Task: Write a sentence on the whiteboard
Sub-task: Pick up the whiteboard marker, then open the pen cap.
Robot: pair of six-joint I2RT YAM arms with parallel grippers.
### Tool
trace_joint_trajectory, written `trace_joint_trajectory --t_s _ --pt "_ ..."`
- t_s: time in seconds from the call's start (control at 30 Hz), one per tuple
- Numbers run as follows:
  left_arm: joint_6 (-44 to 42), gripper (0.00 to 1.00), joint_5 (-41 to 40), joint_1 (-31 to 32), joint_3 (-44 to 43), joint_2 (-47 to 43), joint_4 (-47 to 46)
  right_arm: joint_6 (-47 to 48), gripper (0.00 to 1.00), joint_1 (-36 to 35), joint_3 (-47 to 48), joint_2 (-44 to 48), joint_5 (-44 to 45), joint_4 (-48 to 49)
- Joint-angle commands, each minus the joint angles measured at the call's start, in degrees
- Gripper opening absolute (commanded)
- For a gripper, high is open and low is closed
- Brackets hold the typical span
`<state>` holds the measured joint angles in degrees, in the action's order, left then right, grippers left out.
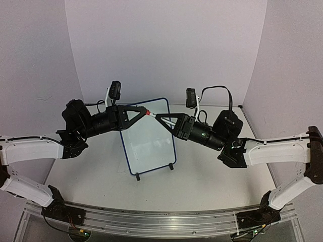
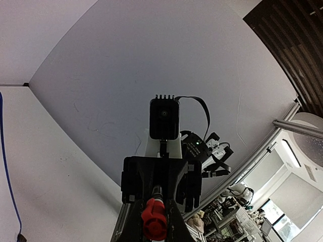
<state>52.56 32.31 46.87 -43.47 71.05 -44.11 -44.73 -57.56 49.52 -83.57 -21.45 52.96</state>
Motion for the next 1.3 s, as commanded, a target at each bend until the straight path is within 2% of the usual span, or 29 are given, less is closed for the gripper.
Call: trace_joint_trajectory --t_s 0.0,0.27,0.53,0.77,0.83,0.9,1.0,1.1,1.2,1.27 --pt "-0.4 0.00 1.6 0.6 -1.5 1.7 2.1 0.1 0.03 -0.9 2.3 -0.4 -0.7 3.1" --pt "-0.1 0.00 -1.1 -0.4 -0.2 -2.4 2.7 -0.3 0.00 -0.4 -2.4 2.0 2.3 3.1" --pt "3.8 0.00 -5.8 -10.6 1.6 -11.2 4.9 -2.2 0.00 2.6 -11.9 9.0 3.4 3.1" --pt "1.4 0.00 -6.3 -11.0 -1.3 -11.6 10.5 -0.8 0.00 3.1 -15.3 14.3 4.1 1.7" --pt "-0.4 0.00 -7.4 -11.2 -2.0 -12.6 15.3 0.6 0.00 3.2 -15.1 15.6 4.2 -0.3" --pt "-2.8 0.00 -9.5 -11.9 -3.4 -14.4 24.3 2.9 0.00 3.3 -14.6 17.7 5.1 -5.1" --pt "-9.1 0.00 -12.7 -14.4 -8.5 -17.3 45.1 6.6 0.00 4.8 -12.3 21.3 5.3 -16.8" --pt "-14.5 0.00 -16.9 -17.2 -12.0 -19.1 63.5 8.8 0.00 9.9 -11.5 23.8 2.4 -24.6" --pt "-15.9 0.00 -19.4 -19.0 -12.0 -19.2 74.7 8.7 0.00 14.9 -11.9 24.7 -3.0 -26.6" --pt "-15.9 0.00 -20.3 -19.2 -11.1 -17.8 79.0 9.5 0.00 16.6 -11.4 24.6 -4.4 -28.7"
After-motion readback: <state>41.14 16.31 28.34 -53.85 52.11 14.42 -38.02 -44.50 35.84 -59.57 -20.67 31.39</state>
